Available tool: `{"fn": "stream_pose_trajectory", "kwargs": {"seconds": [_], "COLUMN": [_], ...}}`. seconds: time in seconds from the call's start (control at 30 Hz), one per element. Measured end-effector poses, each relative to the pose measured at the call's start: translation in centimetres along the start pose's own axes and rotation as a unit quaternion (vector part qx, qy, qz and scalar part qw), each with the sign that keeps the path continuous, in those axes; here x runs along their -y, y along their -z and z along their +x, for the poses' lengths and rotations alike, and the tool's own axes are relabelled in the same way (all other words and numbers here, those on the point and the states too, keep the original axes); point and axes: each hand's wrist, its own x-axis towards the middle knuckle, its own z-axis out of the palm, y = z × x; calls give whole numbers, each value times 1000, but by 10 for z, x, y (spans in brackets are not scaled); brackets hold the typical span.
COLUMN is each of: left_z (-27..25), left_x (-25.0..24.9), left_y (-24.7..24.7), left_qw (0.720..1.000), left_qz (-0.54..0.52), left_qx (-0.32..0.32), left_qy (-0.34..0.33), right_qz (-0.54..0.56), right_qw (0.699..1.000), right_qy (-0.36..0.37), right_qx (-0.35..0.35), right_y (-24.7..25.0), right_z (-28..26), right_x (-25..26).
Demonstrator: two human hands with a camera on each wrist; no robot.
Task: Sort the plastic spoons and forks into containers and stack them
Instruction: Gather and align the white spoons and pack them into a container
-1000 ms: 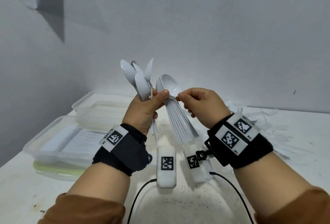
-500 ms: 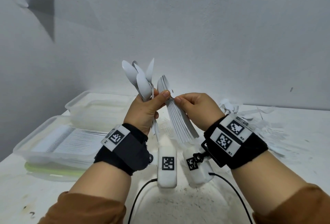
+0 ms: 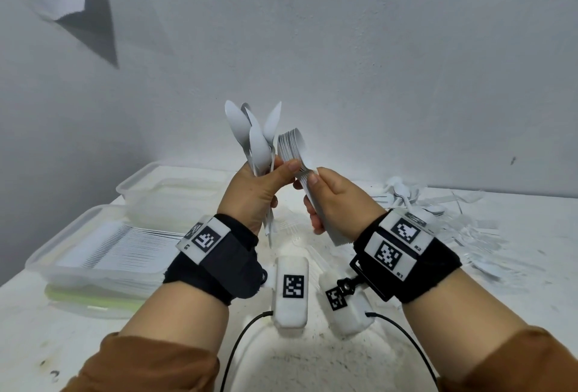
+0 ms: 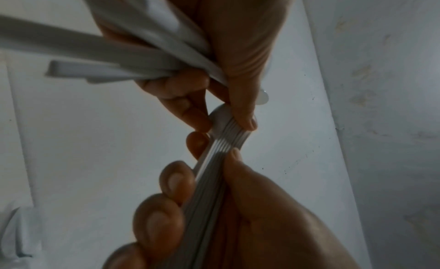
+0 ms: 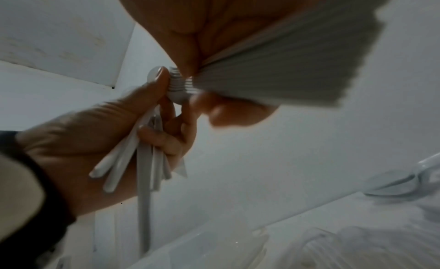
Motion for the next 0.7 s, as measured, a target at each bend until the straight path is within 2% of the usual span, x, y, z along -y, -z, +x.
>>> {"fn": "stream_pose_trajectory", "kwargs": {"seconds": [0.1,0.33,0.43,0.7], "left_z": [-2,-9,-11,-14], "left_x": [0,3,3,6], "left_y": [0,6,6,4], "left_qw": [1000,997,995,997], "left_qz": [-3,-8,-24,38], "left_qx": [2,-52,-67,-38], "left_qy": [4,53,65,54], "right_qz": [-1,93,119,115], "right_qw": [1000,995,992,993], "right_qy": [5,-15,-19,-13], "right_qx": [-4,-44,-33,-2], "right_y": [-2,5,3,-7], "right_z": [1,0,-1,-4], "right_x": [-4,-2,3,9]}}
